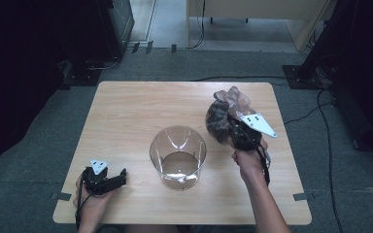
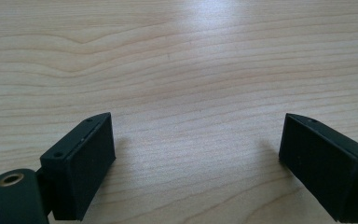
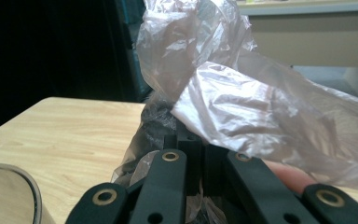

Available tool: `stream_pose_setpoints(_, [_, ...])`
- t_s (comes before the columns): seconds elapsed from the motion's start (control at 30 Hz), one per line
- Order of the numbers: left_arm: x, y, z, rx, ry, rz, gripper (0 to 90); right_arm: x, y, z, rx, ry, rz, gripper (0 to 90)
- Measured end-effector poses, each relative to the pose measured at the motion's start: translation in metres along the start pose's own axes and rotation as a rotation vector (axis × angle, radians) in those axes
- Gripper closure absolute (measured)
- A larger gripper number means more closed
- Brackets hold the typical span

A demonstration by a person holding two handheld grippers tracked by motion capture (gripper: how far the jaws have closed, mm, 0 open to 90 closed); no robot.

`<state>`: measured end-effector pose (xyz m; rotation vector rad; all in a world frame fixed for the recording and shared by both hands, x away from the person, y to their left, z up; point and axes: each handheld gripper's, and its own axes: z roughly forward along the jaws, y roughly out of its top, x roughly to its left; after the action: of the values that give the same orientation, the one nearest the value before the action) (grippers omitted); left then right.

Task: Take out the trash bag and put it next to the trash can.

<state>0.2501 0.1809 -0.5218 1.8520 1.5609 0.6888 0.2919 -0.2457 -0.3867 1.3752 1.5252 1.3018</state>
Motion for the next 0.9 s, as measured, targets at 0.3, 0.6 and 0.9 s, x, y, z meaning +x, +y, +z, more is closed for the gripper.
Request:
stream_pose_setpoints(0.3, [0.0,0.0,0.0,-0.002,0.001,-0.001,9.9,0.034,-0.017,0.031,-0.011,0.154,-0.047,89.6])
stream_pose_setpoints(0.6, [0.0,0.0,0.0,0.0,0.0,0.0,9.9,0.03,-0.045,0.043,0.06,0.261,-0.035,89.0])
stream_pose_setpoints(0.9, [0.0,0.0,0.0,-0.001,0.0,0.001,9.9,0.019,-0.059,0.038,0.111,0.297,-0.034,72.9])
